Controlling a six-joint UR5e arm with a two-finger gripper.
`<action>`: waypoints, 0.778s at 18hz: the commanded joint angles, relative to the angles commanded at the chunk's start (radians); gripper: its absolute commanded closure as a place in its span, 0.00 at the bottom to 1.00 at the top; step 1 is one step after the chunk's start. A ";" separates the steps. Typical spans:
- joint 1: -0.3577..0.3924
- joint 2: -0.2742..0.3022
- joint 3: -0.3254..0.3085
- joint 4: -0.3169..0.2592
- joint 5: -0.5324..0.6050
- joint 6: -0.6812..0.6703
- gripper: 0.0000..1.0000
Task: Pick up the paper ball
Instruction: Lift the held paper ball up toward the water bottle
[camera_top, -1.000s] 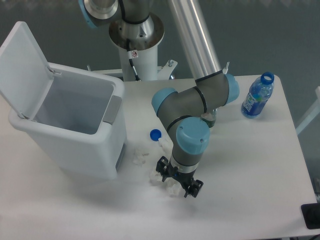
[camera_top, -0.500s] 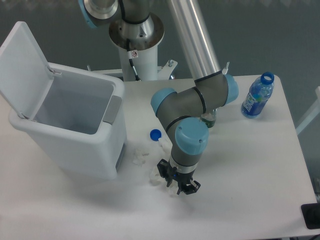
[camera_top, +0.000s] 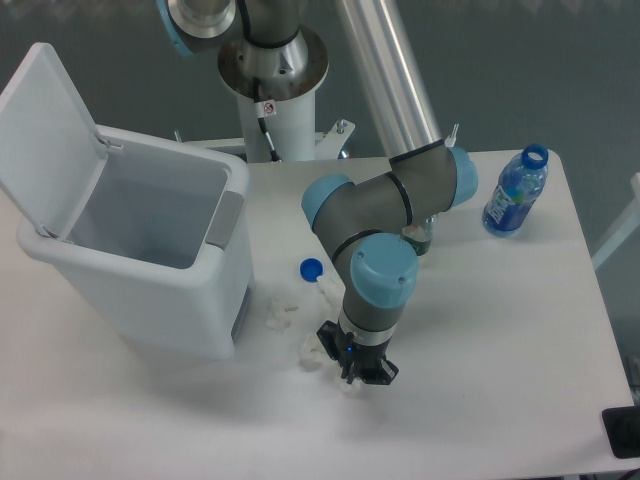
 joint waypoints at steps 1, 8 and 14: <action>0.002 0.006 0.005 -0.002 -0.002 0.000 0.94; 0.031 0.101 0.008 -0.008 0.002 0.026 0.94; 0.092 0.218 0.009 -0.170 0.002 0.153 0.94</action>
